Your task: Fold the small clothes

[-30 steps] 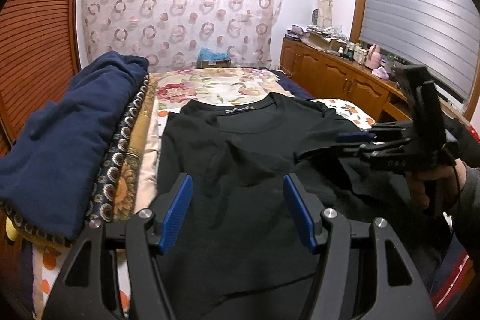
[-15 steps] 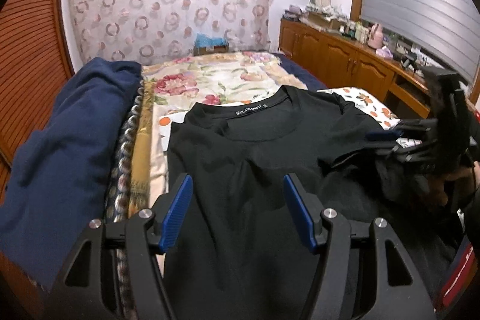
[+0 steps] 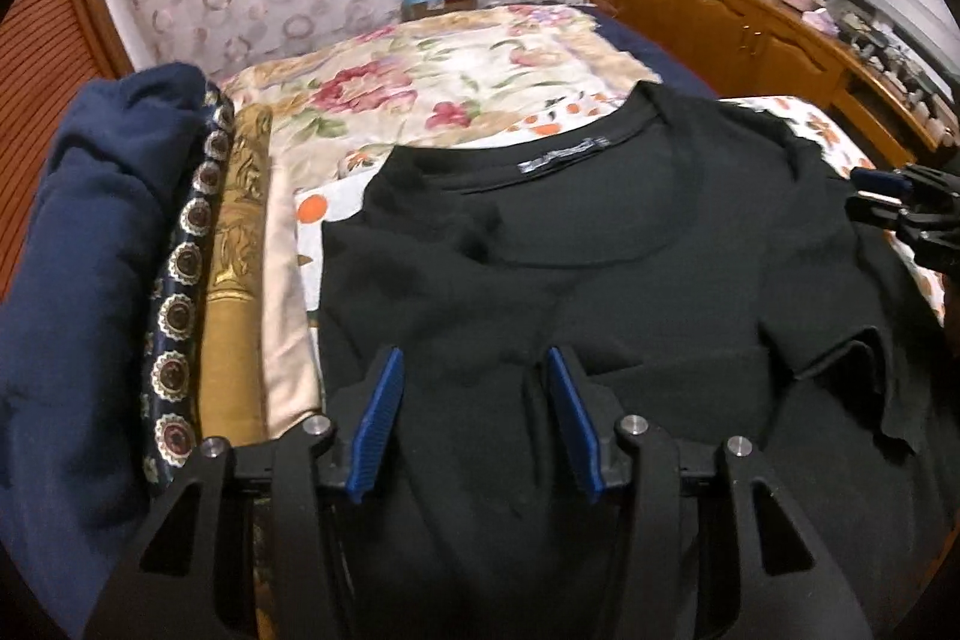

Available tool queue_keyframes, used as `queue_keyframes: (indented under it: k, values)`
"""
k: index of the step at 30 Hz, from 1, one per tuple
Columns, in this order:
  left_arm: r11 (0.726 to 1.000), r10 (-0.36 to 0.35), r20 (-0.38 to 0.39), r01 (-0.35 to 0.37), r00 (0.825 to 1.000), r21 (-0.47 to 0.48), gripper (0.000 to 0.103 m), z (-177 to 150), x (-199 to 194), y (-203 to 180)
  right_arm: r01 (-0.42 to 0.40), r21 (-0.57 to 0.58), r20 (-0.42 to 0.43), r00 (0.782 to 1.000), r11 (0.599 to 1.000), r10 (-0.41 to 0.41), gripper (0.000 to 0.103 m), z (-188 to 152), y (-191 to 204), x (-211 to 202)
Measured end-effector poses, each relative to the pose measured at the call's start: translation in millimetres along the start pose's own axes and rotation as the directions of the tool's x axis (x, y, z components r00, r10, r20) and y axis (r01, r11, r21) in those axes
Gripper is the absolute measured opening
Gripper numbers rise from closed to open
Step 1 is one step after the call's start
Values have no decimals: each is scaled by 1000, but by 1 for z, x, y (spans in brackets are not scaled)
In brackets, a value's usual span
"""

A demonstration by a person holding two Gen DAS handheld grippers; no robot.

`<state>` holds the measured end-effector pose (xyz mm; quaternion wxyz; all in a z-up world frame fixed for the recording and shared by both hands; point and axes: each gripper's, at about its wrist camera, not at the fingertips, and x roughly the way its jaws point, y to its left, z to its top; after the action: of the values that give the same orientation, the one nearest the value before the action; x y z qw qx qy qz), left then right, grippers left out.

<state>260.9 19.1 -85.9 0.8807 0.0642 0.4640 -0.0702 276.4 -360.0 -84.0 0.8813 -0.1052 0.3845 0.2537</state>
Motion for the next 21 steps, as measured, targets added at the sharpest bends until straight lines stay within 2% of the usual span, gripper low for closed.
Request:
queue_keyframes:
  k: [4, 11, 15, 21]
  values:
    - [1000, 23, -23, -23, 999, 19, 50, -2, 8, -2, 8, -12, -7, 1000, 1000, -8, 48, 7, -4, 11]
    - [1000, 4, -37, -5, 999, -12, 51, 9, 12, 7, 12, -29, -26, 1000, 1000, -13, 48, 13, -8, 23]
    - [998, 52, -4, -52, 999, -24, 51, 12, 4, 15, 5, -18, -38, 999, 1000, -5, 48, 13, -12, 26]
    - [999, 41, -26, -41, 999, -31, 51, 11, 14, 23, 3, -21, -48, 999, 1000, -4, 48, 13, -14, 29]
